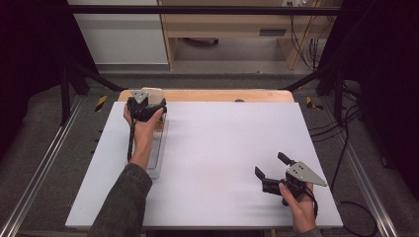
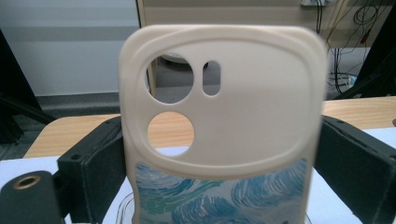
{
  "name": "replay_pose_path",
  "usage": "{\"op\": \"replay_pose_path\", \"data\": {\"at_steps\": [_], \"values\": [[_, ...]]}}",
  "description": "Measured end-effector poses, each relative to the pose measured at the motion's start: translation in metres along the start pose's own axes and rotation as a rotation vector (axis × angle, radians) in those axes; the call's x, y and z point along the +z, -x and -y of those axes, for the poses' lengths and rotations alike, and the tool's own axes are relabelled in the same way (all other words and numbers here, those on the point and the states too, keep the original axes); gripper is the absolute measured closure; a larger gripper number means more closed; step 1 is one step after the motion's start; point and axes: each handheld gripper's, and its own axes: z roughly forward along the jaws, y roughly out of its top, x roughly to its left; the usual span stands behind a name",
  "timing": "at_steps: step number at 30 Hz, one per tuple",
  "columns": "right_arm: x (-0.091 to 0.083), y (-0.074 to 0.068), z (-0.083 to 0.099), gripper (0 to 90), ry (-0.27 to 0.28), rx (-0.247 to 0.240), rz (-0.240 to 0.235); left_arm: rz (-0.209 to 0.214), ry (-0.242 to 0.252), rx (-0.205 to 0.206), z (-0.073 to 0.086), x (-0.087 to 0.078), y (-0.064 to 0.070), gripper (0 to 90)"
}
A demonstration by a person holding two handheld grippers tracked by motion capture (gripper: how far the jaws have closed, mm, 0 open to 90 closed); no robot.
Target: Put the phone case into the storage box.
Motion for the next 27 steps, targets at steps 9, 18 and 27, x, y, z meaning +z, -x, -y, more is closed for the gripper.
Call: {"op": "replay_pose_path", "data": {"at_steps": [9,18,27], "values": [[0.001,0.000,0.000,2.7,0.000,-0.002,-0.001,0.012,0.012,-0.007,0.000,0.000,0.001,6.3],[0.001,-0.001,0.000,2.6,-0.002,-0.004,-0.002,0.021,0.035,-0.003,-0.005,-0.006,-0.003,6.2],[0.001,-0.002,0.000,2.7,0.002,-0.006,-0.001,0.038,0.039,-0.011,-0.007,-0.010,-0.004,3.4]]}}
